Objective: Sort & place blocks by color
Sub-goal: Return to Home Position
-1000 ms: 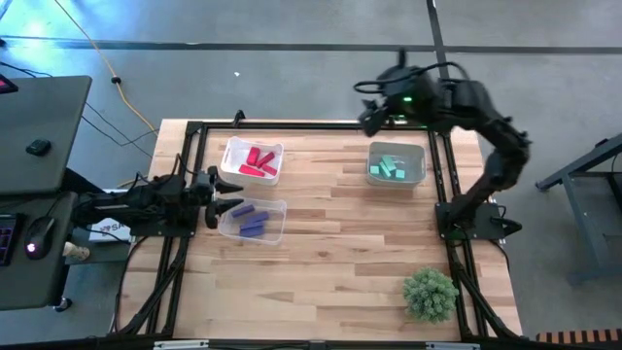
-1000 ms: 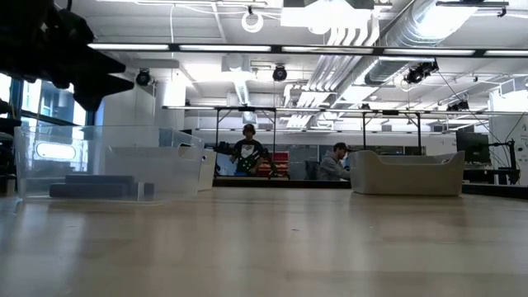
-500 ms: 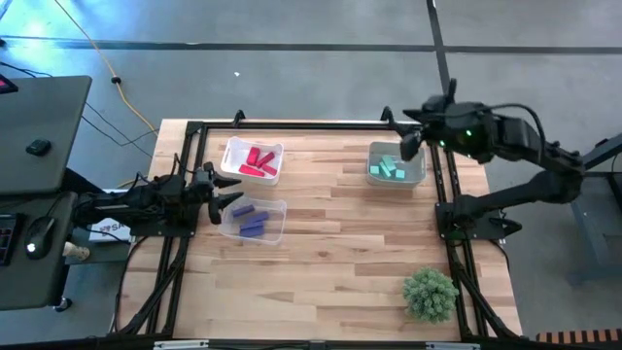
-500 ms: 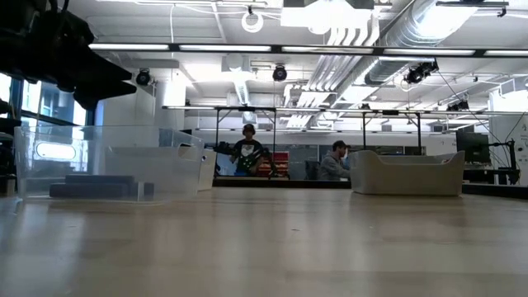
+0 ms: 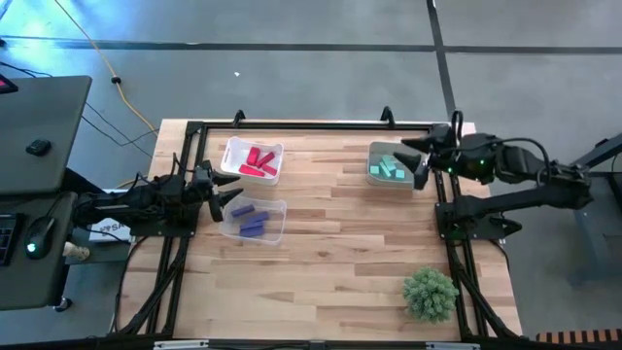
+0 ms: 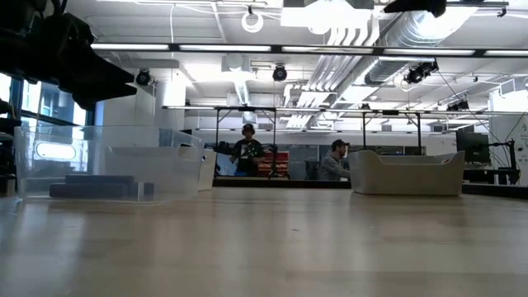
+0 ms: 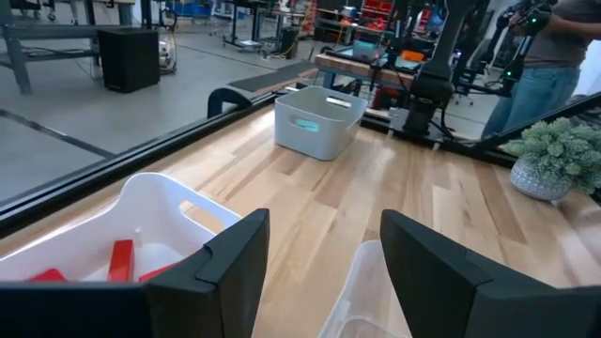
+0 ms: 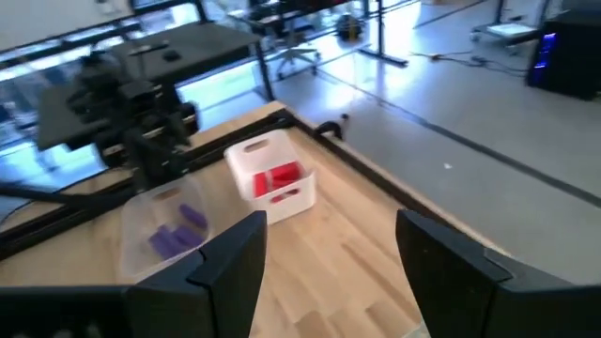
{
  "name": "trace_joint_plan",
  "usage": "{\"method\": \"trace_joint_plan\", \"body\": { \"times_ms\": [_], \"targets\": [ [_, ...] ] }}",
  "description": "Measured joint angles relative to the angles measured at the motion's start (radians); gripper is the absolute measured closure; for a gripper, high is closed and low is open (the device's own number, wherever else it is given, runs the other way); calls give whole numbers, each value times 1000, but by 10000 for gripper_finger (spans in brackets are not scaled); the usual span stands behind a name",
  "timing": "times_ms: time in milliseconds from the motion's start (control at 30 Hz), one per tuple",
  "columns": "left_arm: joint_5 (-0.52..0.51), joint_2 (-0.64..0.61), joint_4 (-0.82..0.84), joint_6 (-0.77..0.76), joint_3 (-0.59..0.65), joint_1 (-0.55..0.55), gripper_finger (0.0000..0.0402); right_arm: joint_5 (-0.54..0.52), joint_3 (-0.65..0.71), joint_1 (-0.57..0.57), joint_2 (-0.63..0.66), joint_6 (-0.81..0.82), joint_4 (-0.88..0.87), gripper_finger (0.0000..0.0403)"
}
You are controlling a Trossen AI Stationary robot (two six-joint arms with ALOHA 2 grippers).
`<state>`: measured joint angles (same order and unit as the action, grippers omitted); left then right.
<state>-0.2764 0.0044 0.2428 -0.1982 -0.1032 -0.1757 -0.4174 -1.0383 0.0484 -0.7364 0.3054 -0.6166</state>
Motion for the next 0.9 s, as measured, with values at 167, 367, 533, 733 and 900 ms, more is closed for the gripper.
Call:
{"method": "trace_joint_plan", "body": {
  "times_ms": [167,367,533,733,900],
  "targets": [
    [1,0,0,0,0,0,208,65,140,-17,83,0,64,176],
    [3,0,0,0,0,0,208,192,332,-31,223,0,247,176],
    [3,0,0,0,0,0,208,246,457,-31,327,8,317,176],
    [3,0,0,0,0,0,208,263,572,-31,416,34,356,176],
    [3,0,0,0,0,0,208,293,641,-31,460,37,387,176]
  ]
}}
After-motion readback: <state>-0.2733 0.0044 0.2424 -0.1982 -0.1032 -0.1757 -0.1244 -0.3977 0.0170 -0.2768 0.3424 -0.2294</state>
